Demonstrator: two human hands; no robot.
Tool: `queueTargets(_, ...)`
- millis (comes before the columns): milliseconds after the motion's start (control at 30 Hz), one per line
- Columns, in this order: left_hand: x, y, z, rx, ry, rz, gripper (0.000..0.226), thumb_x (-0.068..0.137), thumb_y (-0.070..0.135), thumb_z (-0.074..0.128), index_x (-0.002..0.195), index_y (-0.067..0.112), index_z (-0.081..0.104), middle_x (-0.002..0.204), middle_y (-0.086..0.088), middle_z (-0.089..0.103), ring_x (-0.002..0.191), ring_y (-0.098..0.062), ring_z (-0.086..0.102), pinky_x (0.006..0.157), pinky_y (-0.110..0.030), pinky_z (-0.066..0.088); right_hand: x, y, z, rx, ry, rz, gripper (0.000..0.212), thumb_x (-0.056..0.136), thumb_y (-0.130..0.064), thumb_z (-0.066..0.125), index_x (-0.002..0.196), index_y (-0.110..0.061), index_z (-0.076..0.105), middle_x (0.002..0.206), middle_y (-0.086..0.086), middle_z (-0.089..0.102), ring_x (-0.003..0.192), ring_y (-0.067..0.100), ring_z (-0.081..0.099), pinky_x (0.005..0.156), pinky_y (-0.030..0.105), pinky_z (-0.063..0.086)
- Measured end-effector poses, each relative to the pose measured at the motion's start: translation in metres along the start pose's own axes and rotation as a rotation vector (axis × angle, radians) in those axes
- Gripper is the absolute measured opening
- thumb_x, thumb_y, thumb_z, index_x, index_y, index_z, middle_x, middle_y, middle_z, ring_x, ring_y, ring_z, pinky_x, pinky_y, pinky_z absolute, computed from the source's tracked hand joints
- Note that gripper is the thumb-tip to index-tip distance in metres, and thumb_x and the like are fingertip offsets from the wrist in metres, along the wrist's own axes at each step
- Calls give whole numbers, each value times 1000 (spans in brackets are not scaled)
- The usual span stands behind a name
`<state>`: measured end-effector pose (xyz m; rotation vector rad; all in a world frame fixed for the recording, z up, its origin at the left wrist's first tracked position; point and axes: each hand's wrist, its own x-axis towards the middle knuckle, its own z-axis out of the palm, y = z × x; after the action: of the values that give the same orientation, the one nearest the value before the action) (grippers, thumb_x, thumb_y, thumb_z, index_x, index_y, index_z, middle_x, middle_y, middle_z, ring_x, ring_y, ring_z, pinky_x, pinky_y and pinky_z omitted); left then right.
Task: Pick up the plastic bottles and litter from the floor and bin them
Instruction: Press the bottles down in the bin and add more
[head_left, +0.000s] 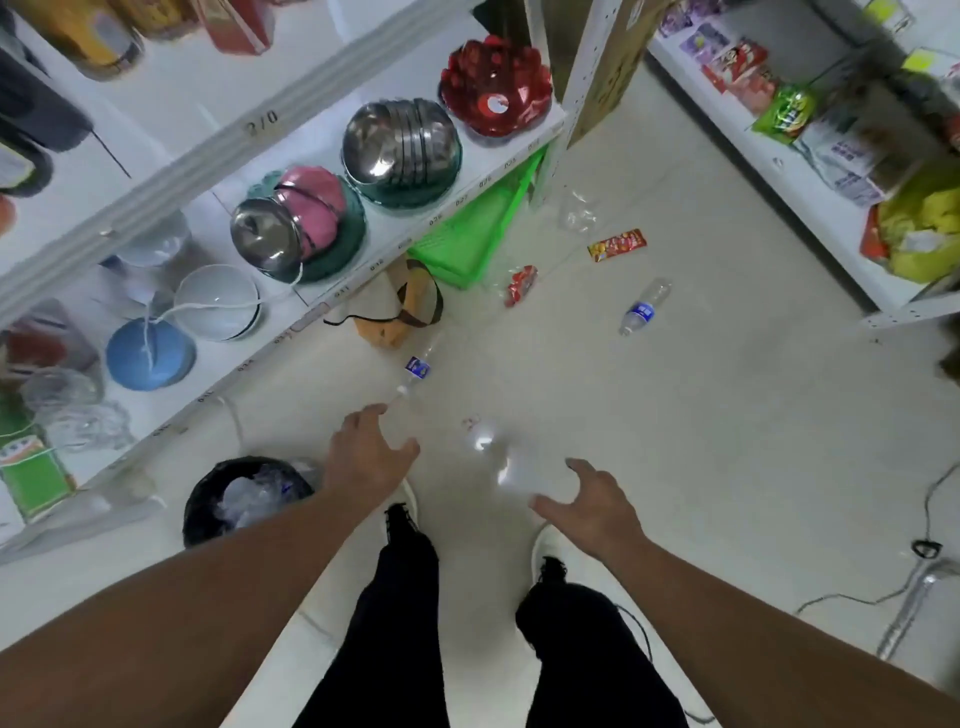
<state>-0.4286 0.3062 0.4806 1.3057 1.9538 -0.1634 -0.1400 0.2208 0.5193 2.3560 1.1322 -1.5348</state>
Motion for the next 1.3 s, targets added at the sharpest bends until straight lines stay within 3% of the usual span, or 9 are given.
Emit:
queueTargets(133,54,-25,17,15,-70,6,71,86,45,73,149,25,47,146,-11,49,134,-38,47,110,-49,41,48,-24,40,14,-12,36,95,82,-63,75,163,-33,34,155,4,47,142,26,50,111,40,44)
queueTargets(367,164,-57,90,63,-80,5,72,83,45,73,149,28,48,146,-5,52,132,-34,51,107,-50,46,178,-31,119,-24,-65,-2,89,87,-58,73,163,-34,33,154,1,44,134,22,56,95,35,47)
queueTargets(467,225,-65,145,98,-46,62,72,87,46,69,151,28,45,151,-2,49,134,-30,49,106,-49,48,260,-19,157,-81,-59,-43,84,87,-57,69,161,-37,34,163,-3,33,133,22,57,103,39,51)
queueTargets(600,313,-77,218,117,-1,91,74,90,47,68,154,26,38,154,-3,45,136,-31,46,106,-50,48,366,-1,203,-176,19,-157,69,90,-52,70,153,-39,44,164,0,32,129,30,60,100,39,52)
queueTargets(733,399,-85,270,92,81,124,86,88,50,74,158,26,30,159,-6,40,139,-33,44,105,-53,49,463,15,248,-290,10,-282,76,91,-57,71,158,-43,38,165,-2,30,137,31,50,102,44,52)
queueTargets(900,481,-96,313,108,117,112,95,86,54,78,158,36,19,158,-1,38,138,-31,45,102,-50,52,553,37,306,-434,62,-426,60,96,-34,66,151,-40,43,165,2,25,130,36,45,94,48,57)
queueTargets(1033,502,-102,337,31,69,68,88,88,33,73,156,42,19,140,-6,46,123,-36,52,99,-55,54,580,62,328,-561,97,-599,44,93,-12,59,135,-25,52,140,10,41,115,37,48,83,50,60)
queueTargets(1133,487,-103,338,-21,34,67,86,84,35,73,153,41,21,134,-6,48,118,-35,54,98,-53,54,577,75,323,-618,17,-718,42,88,-6,44,127,-13,59,130,14,50,113,38,52,85,49,57)
queueTargets(1300,414,-103,311,-36,-21,-10,85,82,41,72,152,43,23,128,-5,49,113,-33,56,95,-49,54,532,67,287,-376,142,-444,24,84,3,67,104,-11,72,95,13,66,85,39,65,72,42,53)
